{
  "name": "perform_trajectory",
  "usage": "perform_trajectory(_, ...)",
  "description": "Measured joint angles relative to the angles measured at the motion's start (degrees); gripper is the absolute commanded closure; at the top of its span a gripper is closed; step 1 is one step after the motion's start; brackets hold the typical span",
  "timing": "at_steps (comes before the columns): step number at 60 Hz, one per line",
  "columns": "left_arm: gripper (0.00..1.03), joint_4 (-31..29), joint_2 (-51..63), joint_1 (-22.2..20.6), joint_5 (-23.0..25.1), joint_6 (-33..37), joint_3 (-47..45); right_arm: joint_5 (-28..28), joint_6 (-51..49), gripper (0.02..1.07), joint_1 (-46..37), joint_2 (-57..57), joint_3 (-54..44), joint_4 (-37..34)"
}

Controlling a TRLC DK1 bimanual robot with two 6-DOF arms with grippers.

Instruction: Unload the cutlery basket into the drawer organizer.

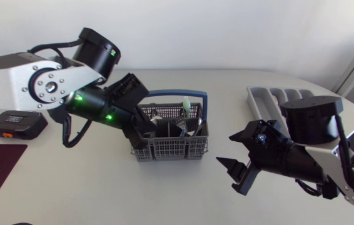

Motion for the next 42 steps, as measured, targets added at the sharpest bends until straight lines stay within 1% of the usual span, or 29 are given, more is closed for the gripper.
perform_trajectory(3,1.0,-0.1,-0.8,1.1,1.6,-0.8,0.0,0.0,0.0,0.24,0.0,0.0,-0.3,0.0)
perform_trajectory(8,1.0,-0.2,-2.0,3.3,5.5,-2.0,0.0,0.0,0.0,0.24,0.2,0.0,-0.5,-0.2)
perform_trajectory(14,1.0,-0.2,-2.7,6.8,12.3,-3.9,0.2,0.0,0.2,0.24,0.4,-0.2,-0.5,-0.7)
perform_trajectory(21,1.0,-0.4,-2.8,11.4,19.1,-5.7,0.7,0.0,0.2,0.24,0.4,-0.7,-0.5,-1.0)
perform_trajectory(27,1.0,-2.6,-2.8,15.3,24.4,-6.1,2.3,0.0,0.2,0.24,0.5,-0.7,-0.5,-1.1)
perform_trajectory(34,1.0,-3.3,-3.7,17.9,25.9,-7.1,4.1,0.7,0.4,0.24,1.3,-0.7,-0.5,-1.1)
perform_trajectory(42,1.0,-3.4,-7.0,19.0,27.1,-8.6,4.4,0.9,0.9,0.24,1.9,-0.9,-0.4,-1.7)
